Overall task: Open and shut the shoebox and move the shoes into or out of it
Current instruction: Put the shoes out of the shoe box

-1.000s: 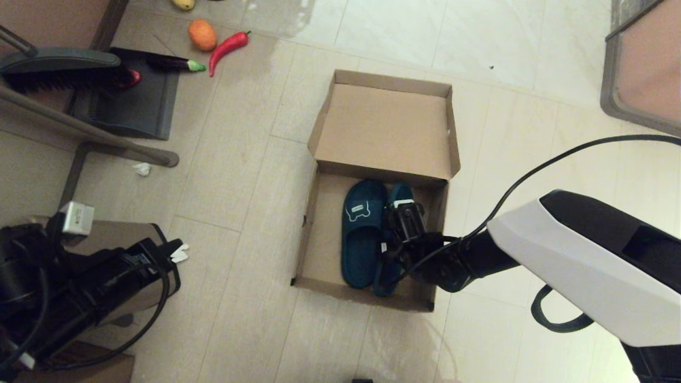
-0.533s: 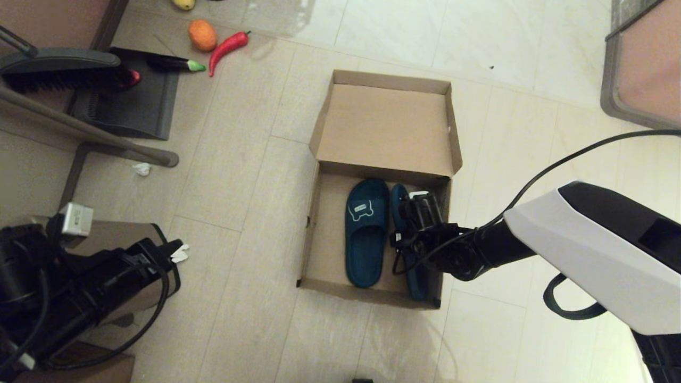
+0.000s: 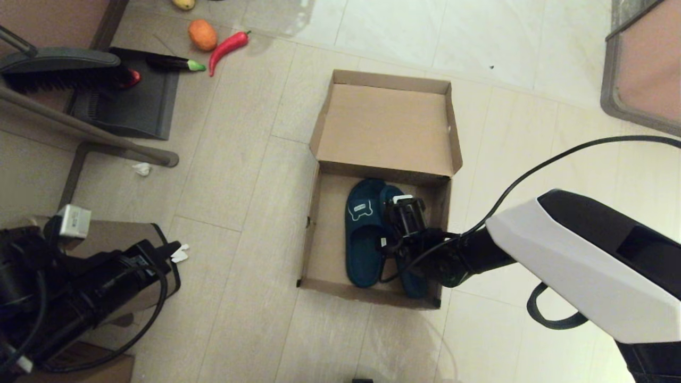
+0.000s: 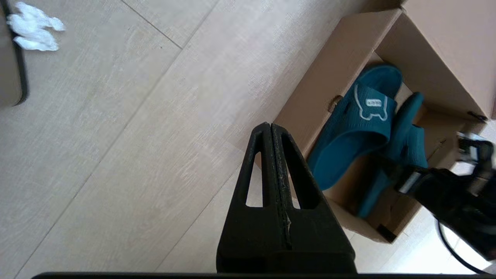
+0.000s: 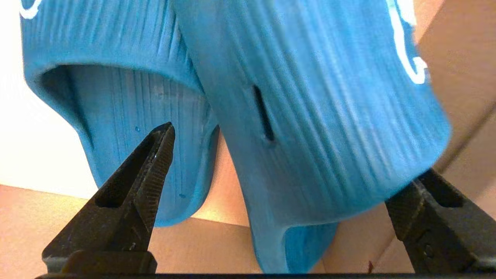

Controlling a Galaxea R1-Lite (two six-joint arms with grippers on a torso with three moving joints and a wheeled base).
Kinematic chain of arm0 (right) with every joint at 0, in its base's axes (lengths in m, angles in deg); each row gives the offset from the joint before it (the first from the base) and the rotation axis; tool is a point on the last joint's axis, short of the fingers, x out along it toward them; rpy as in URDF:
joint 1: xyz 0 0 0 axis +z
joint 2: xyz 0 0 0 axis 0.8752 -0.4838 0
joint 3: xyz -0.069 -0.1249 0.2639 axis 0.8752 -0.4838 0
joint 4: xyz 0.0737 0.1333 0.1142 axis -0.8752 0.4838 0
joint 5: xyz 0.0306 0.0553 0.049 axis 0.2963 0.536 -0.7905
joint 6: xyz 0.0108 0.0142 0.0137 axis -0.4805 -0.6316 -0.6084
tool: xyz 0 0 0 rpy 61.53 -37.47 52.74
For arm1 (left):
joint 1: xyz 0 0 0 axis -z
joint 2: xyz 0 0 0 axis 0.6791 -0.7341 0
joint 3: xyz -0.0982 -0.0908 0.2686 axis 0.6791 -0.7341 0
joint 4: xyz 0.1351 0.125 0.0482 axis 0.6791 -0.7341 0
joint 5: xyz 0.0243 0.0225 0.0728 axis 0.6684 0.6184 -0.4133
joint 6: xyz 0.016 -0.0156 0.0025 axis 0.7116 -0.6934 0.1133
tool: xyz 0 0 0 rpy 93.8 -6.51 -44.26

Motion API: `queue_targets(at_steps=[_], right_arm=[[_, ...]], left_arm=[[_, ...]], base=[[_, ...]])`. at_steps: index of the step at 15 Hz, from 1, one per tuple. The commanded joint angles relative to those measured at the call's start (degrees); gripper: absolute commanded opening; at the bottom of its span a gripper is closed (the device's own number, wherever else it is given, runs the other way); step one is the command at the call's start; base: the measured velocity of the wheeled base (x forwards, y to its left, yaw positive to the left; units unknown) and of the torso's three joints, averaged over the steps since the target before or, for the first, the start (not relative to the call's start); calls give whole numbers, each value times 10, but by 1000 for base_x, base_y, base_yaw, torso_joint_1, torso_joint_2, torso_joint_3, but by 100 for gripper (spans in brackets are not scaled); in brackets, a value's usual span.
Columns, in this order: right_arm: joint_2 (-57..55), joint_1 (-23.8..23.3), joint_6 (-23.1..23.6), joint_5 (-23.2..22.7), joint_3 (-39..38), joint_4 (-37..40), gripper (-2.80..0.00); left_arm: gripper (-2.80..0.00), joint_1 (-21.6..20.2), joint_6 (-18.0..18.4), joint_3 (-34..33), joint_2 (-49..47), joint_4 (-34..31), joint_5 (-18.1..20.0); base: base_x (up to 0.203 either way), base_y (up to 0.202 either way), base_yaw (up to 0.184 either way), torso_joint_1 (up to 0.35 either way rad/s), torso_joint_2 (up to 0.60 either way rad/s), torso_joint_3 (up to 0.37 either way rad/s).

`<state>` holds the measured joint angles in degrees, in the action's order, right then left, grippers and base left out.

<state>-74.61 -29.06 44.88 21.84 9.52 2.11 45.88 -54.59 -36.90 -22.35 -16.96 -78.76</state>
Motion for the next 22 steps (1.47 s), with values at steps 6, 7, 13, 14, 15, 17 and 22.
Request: queue_targets(at_steps=[6,7,13,14,15,17,22], right_arm=[[-40,-4,-7,15,52,1,0],[-47,-12,-10,19,66,1,0],[-54,-33,-62,46,105,3,0],[-56,-33,-78,48,116,3,0],[-61,-33,-85,48,122,3,0],[-68,-32,-86,48,134,0,0],[-95,-33,-87,49,164,-1,-280]], left_arm=[[-280,1,-2,-2,-3,3,0],[-280,1,-2,-2,-3,3,0],[-280,1,-3,-3,-1,3,2],[-280,1,-3,-2,-1,3,2],[-280,1,-3,-3,-1,3,2],[-280,0,-3,-1,0,3,3],[-280,0,-6,-3,5,3,2]], base=[[0,0,0,0,0,0],[0,0,0,0,0,0],[0,0,0,0,0,0],[0,0,0,0,0,0],[0,0,0,0,0,0],[0,0,0,0,0,0],[0,0,0,0,0,0]])
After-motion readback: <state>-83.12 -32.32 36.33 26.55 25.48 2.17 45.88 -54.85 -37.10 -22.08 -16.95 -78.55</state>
